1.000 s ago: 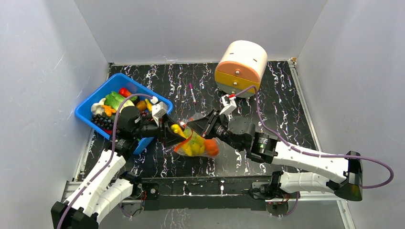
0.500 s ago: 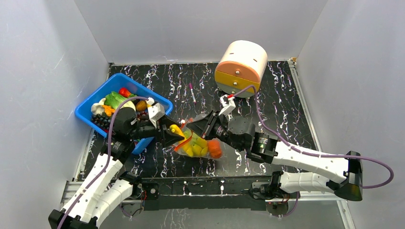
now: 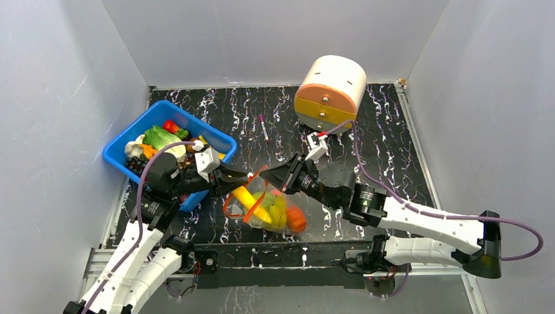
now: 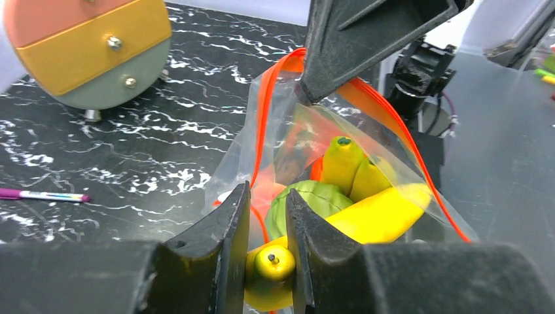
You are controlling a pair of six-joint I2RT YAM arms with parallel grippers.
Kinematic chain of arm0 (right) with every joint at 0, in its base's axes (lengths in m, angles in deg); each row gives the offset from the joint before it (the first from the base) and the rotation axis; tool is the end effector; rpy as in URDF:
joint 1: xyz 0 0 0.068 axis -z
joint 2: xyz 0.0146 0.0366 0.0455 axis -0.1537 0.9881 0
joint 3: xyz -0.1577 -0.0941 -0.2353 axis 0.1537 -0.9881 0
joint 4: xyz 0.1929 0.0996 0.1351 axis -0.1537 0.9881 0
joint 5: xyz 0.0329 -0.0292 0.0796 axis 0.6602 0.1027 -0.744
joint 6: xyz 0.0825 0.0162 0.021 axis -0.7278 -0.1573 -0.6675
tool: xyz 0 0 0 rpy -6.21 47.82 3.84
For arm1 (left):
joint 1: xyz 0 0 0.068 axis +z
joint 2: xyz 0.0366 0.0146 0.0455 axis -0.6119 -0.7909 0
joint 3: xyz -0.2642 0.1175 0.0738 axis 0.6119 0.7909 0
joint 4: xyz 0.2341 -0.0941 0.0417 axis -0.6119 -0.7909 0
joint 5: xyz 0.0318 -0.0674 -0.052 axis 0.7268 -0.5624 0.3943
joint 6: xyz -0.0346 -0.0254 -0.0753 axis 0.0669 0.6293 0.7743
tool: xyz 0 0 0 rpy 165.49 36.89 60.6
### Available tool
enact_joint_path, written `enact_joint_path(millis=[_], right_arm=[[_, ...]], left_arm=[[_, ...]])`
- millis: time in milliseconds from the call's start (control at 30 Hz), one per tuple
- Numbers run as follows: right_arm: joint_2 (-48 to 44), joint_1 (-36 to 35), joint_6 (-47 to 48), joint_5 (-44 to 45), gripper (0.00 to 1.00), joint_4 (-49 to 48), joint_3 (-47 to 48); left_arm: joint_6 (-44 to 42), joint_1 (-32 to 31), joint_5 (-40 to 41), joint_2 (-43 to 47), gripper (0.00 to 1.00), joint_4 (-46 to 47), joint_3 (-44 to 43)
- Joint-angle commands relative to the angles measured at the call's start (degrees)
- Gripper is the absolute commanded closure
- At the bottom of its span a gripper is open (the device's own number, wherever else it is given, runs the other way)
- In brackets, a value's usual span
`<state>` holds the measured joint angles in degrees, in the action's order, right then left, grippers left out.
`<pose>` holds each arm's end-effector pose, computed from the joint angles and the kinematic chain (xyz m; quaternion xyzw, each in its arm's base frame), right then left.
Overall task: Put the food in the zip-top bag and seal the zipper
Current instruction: Adjust the fake fruit in the zipper food storage bag.
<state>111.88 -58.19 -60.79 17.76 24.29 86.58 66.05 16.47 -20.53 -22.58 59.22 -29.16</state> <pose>0.1183 0.2275 0.3736 0.0247 0.7508 0.5307 0.3924 0.1133 -0.1096 0.3566 0.4448 0.5543 -0.4100 0.5717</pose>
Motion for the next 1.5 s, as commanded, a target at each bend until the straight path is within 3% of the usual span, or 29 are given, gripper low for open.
enact_joint_path(millis=[0, 200, 467, 1000, 1167, 1467], right_arm=[[-3.0, 0.1, -5.8, 3.3, 1.00, -6.1, -1.5], [-2.9, 0.1, -7.7, 2.9, 1.00, -7.9, -3.9], [-0.3, 0.1, -11.7, 3.5, 1.00, -9.6, -2.8], [6.4, 0.1, -19.4, 6.8, 1.00, -17.1, 0.0], [8.4, 0.1, -20.0, 6.6, 1.00, -19.1, 0.8], [11.5, 0.1, -19.5, 9.3, 1.00, -22.2, 3.4]], left_arm=[[-5.3, -0.3, 2.1, 2.2, 1.00, 0.3, -1.1], [-14.8, -0.3, 6.4, 5.1, 1.00, 2.4, -2.1], [-21.8, -0.3, 9.1, 1.6, 1.00, 2.8, -3.1], [-28.4, -0.3, 15.9, -0.4, 1.00, 10.2, 2.7], [-25.5, -0.4, 15.7, 0.5, 1.00, 13.1, 4.6], [-9.5, -0.4, 9.4, 3.6, 1.00, 20.9, 10.3]])
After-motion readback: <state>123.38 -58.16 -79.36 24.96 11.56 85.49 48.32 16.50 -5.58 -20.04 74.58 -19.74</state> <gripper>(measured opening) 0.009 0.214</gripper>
